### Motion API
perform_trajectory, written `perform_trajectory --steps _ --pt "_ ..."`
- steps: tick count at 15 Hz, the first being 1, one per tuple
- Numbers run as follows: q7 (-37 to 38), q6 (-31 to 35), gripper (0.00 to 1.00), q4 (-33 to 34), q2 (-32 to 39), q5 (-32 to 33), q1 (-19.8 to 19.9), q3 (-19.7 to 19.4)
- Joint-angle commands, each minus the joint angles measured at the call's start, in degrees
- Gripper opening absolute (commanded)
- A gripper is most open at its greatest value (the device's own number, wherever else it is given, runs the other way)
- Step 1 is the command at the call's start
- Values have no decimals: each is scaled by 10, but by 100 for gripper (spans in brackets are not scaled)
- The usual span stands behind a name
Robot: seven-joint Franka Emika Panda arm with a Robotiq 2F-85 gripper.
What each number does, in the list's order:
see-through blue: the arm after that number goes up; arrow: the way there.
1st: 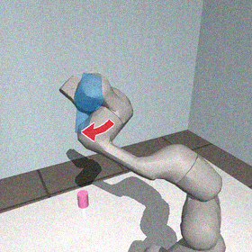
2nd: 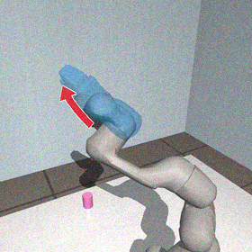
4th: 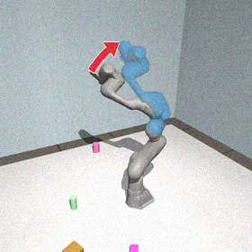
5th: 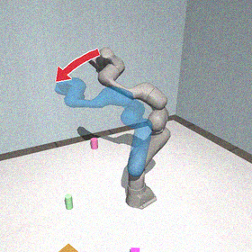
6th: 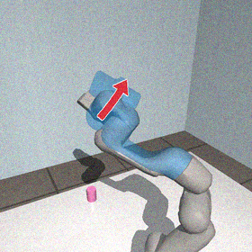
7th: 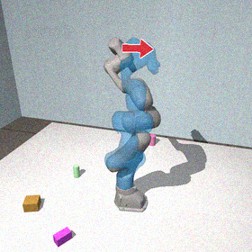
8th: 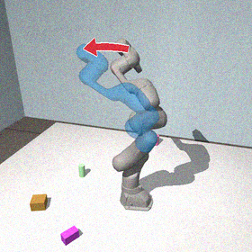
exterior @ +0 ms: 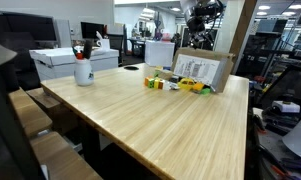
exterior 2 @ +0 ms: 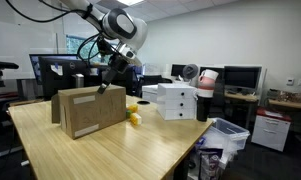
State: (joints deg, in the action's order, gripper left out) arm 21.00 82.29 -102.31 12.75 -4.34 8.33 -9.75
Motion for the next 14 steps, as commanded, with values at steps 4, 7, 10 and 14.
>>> perform_trajectory --steps 4,7,10,14 --pt "17 29 100 -31 -8 -16 -11 6" --pt "16 21 100 -20 3 -16 -8 4" --pt "7 6 100 2 26 -20 4 -5" --pt "4 3 100 -3 2 -19 -1 -5"
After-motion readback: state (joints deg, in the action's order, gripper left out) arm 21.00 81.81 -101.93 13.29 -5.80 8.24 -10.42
